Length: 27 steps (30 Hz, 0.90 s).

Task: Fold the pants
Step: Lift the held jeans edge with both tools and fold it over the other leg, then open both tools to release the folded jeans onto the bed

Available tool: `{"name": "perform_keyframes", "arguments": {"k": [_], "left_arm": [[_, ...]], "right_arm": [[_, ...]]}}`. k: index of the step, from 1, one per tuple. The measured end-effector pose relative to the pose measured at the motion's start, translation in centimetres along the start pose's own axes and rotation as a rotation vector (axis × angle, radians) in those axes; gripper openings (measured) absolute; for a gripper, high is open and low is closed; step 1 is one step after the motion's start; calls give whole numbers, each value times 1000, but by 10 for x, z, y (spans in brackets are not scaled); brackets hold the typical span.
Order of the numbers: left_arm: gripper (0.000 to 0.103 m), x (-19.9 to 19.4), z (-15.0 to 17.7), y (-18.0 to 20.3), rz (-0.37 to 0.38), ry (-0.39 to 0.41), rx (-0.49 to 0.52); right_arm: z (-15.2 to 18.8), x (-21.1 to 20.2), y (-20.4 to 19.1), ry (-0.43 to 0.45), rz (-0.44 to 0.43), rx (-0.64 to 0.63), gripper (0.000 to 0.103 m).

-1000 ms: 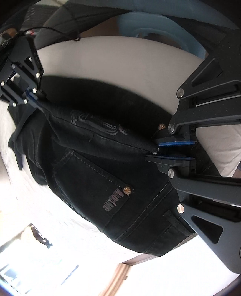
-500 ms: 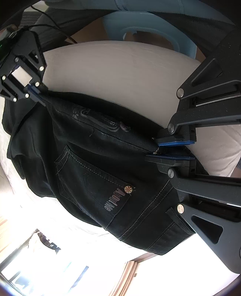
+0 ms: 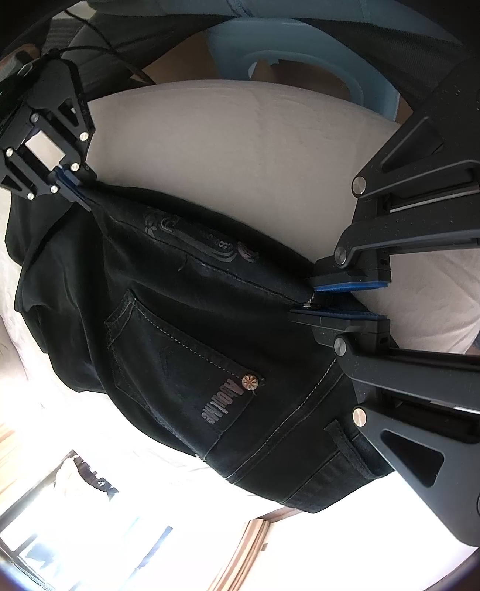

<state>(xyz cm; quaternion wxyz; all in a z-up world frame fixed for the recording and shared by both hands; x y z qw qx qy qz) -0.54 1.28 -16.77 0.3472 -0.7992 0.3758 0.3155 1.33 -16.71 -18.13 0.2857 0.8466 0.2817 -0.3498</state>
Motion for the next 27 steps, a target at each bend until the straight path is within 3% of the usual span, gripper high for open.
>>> {"name": "perform_keyframes", "arguments": {"k": [6,9,10,11,12,13,15,17,21,25,27], "left_arm": [[12,-2,2,-4,-10,6,-39],[19,-7,1,-7,-6,-13,-75],[35,-11,0,-9,3,-16,-100],[68,-14,0,-10,12,-15,-119],[81,-19,-1,-12,26,-7,-142],[85,-24,-2,-14,37,5,-159],[85,-33,-4,-19,49,-1,-201],[85,-42,-10,-26,39,9,-235],[85,-54,-38,-41,12,110,-331],[85,-32,-67,-54,-40,168,-403],[85,-13,-74,-63,-18,167,-467]], "right_arm": [[3,-1,-5,6,18,-10,7],[5,-1,-3,11,52,0,18],[5,-3,-1,16,66,7,28],[6,-4,2,23,83,17,34],[7,-6,6,28,95,31,45],[7,-9,9,35,99,49,53],[8,-14,15,46,82,92,63],[7,-20,17,54,66,121,64],[-8,-32,21,115,54,174,64],[-30,-29,24,170,20,244,63],[-36,-18,26,178,6,268,63]]}}
Point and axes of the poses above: each gripper's, at about its wrist camera, not at the fingertips, and x roughly the way its jaws point, y to its right, z to its underside, the point moved 4 cm from there along x, roughly the way its jaws point, and after that the axes turned 14 degrees about y, right-handed, at the moved point
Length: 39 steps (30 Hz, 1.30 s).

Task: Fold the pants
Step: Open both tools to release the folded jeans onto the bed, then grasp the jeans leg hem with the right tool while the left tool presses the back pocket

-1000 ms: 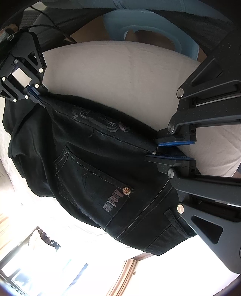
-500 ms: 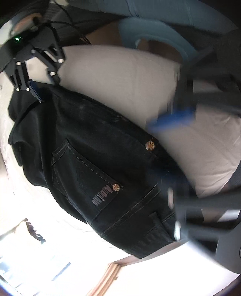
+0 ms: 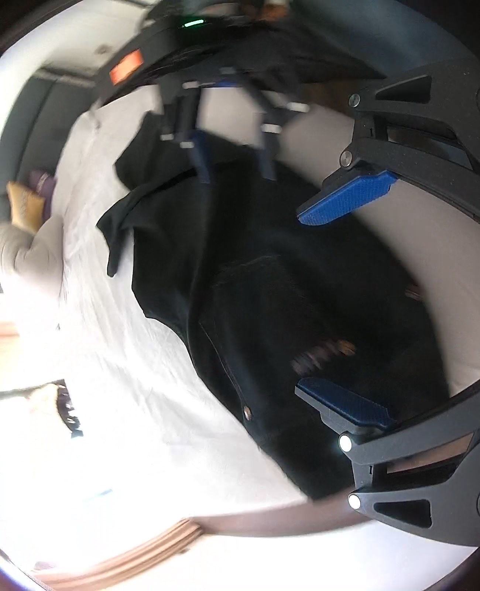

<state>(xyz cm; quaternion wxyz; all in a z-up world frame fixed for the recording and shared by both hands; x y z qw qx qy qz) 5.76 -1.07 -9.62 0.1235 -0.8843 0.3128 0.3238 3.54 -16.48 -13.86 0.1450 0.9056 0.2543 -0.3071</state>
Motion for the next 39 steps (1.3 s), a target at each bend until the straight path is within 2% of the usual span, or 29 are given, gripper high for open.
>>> {"name": "perform_keyframes", "arguments": {"k": [2,4,5,8,11,12,13,15,16,18,21,24,26,28,30,32,36,39], "left_arm": [[85,33,6,-8,-29,-63,-39],[84,61,22,-16,-64,-152,-58],[84,73,31,-22,-78,-181,-90],[84,66,23,-23,-67,-159,-123],[84,56,2,-18,-61,-86,-108],[84,59,0,-19,-69,-85,-109],[84,69,3,-21,-83,-116,-116],[85,90,18,-25,-96,-188,-132],[86,93,20,-24,-101,-183,-131],[86,91,14,-20,-115,-182,-117],[86,79,-10,-11,-85,-119,-118],[86,81,-32,-4,-73,-61,-107],[86,97,-35,-8,-78,-70,-134],[85,115,-26,-15,-98,-98,-174],[85,128,-16,-17,-114,-137,-171],[85,130,-8,-15,-131,-130,-135],[85,132,-4,-14,-131,-116,-142],[85,114,7,-15,-137,-104,-140]], "right_arm": [[7,18,2,-42,-7,39,63],[27,42,10,-153,4,100,64],[31,44,14,-141,-1,141,64],[28,35,19,-128,3,179,64],[17,20,27,-62,-12,248,64],[14,16,32,-39,-12,272,64],[14,17,35,-34,-6,285,69],[26,30,43,-108,28,296,70],[29,33,47,-138,33,315,67],[20,24,62,-101,17,377,66],[-9,-5,116,11,81,467,66],[-25,-14,188,44,200,544,66],[-37,-6,238,16,308,556,66],[-45,12,275,-16,323,578,66],[-51,37,304,-92,380,572,66],[-52,52,318,-142,386,539,66],[-53,92,328,-254,415,479,66],[-47,120,330,-329,468,435,66]]}}
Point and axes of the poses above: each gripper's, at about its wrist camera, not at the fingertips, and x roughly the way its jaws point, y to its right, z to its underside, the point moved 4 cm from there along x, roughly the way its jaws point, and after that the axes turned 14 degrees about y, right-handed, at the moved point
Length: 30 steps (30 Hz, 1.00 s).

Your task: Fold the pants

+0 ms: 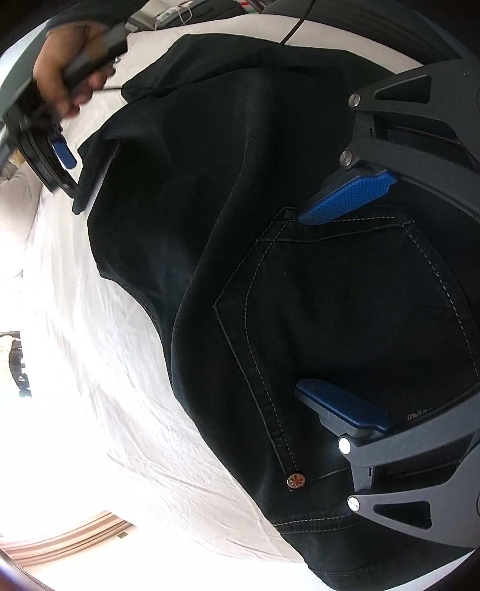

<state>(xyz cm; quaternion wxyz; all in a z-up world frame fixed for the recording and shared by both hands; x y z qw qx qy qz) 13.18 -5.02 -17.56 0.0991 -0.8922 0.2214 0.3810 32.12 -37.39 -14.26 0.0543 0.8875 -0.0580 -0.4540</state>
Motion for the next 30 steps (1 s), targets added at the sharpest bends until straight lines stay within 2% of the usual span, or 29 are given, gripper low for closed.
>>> {"name": "perform_keyframes", "arguments": {"k": [6,10,11,13,18,22,24,30], "left_arm": [[85,-5,3,0,-1,14,-4],[85,-8,3,-2,1,18,-3],[85,-7,3,0,1,18,0],[85,-9,3,0,0,19,-1],[85,-10,3,0,-1,18,-1],[86,-11,3,0,-8,19,-4],[86,-11,2,1,-18,20,-6],[87,-11,-1,2,-33,15,-27]], "right_arm": [[1,37,-19,-113,148,-99,66],[-1,49,-17,-131,188,-94,66],[-3,49,-17,-128,198,-99,63],[-4,50,-18,-140,188,-109,32],[-3,49,-8,-158,96,7,9],[-7,26,13,-78,47,106,5],[-10,6,31,-10,11,166,5],[-3,-52,93,164,-26,322,4]]}}
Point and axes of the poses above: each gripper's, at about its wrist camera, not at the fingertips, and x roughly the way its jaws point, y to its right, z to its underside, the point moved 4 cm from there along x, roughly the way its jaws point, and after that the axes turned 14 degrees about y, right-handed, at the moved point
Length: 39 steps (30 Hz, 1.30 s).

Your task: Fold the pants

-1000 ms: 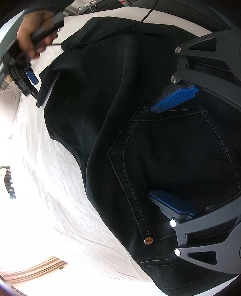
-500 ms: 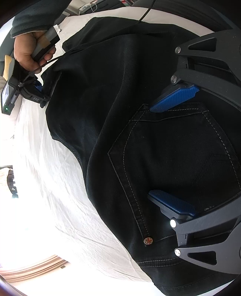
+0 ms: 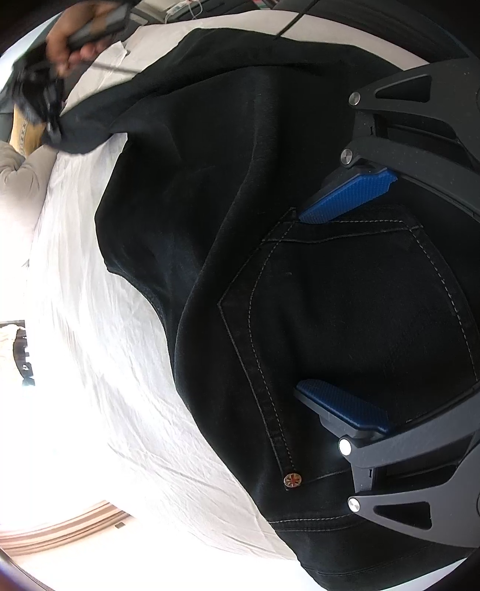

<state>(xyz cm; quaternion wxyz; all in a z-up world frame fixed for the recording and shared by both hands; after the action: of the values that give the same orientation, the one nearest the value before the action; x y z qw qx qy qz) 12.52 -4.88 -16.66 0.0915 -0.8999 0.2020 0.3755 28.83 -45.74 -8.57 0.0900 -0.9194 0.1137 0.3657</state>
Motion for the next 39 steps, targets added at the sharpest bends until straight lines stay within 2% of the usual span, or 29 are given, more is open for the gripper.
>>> {"name": "perform_keyframes", "arguments": {"k": [4,7,13,18,25,31,39], "left_arm": [[87,1,-3,0,-10,-9,-14],[87,3,-6,2,-23,-16,-20],[88,9,-12,7,-43,-29,-31],[89,12,-18,10,-61,-41,-61],[90,15,-23,15,-86,-51,-95],[90,15,-26,17,-101,-51,-106],[95,16,-24,25,-110,-28,-89]], "right_arm": [[4,-34,52,85,9,118,4],[20,-53,86,121,26,205,4],[74,-79,152,168,46,388,4],[125,-89,194,176,98,517,4],[182,-86,226,191,147,671,4],[193,-89,233,238,183,730,4],[138,-120,200,366,172,521,4]]}}
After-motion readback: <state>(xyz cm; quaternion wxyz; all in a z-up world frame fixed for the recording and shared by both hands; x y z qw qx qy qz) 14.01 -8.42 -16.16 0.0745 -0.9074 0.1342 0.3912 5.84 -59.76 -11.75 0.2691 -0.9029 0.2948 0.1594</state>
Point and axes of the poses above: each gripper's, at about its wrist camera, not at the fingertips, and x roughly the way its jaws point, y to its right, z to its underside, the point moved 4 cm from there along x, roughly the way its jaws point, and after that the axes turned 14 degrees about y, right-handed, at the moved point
